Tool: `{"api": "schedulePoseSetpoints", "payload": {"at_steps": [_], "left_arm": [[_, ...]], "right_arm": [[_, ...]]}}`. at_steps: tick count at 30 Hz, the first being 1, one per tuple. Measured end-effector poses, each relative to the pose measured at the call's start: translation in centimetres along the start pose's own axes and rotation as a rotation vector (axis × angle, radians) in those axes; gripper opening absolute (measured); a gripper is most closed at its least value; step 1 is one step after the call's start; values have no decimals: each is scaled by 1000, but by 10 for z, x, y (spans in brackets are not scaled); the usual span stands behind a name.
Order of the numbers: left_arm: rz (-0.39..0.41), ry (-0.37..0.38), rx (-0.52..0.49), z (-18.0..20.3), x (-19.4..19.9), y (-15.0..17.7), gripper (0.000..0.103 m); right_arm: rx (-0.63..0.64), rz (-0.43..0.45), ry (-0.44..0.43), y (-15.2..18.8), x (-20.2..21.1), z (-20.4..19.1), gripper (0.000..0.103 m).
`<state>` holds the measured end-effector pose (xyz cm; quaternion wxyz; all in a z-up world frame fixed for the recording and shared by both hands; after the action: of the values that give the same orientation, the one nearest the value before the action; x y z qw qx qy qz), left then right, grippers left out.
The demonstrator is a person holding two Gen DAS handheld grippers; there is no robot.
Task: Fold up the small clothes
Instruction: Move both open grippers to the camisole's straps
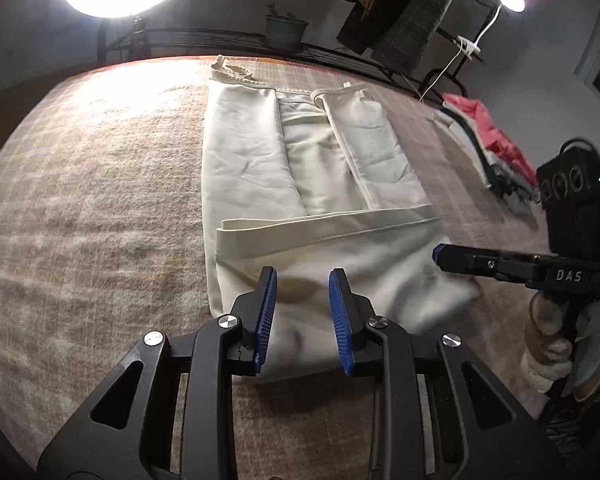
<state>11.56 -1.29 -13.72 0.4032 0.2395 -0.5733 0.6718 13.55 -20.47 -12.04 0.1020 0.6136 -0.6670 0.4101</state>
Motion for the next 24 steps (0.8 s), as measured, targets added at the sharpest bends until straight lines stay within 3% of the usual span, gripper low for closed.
{"api": "schedulePoseSetpoints", "payload": {"at_steps": [4, 9, 16, 20, 24], "left_arm": [[-16, -57, 11, -10, -17, -2, 27], [21, -119, 37, -33, -13, -13, 27], [67, -117, 144, -70, 12, -19, 27], [69, -66, 125, -57, 21, -12, 27], [73, -11, -17, -13, 23, 1, 27]], "right_arm": [[-39, 2, 67, -3, -6, 12, 25], [-29, 0, 112, 6, 2, 14, 23], [26, -25, 152, 37, 20, 6, 23], [54, -37, 162, 44, 26, 3, 23], [68, -5, 160, 37, 30, -1, 27]]}}
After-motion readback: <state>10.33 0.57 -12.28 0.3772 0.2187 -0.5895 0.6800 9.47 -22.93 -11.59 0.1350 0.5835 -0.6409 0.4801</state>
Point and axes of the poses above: each gripper's, at about its wrist camera, not at the fingertips, and x roughly against the way its jaws point, z to its right, y to its underside, the point moved 4 cm from there along -x, roughly the way its jaws point, and after that the axes turned 3 degrees about -y, right-handed, at the moved point
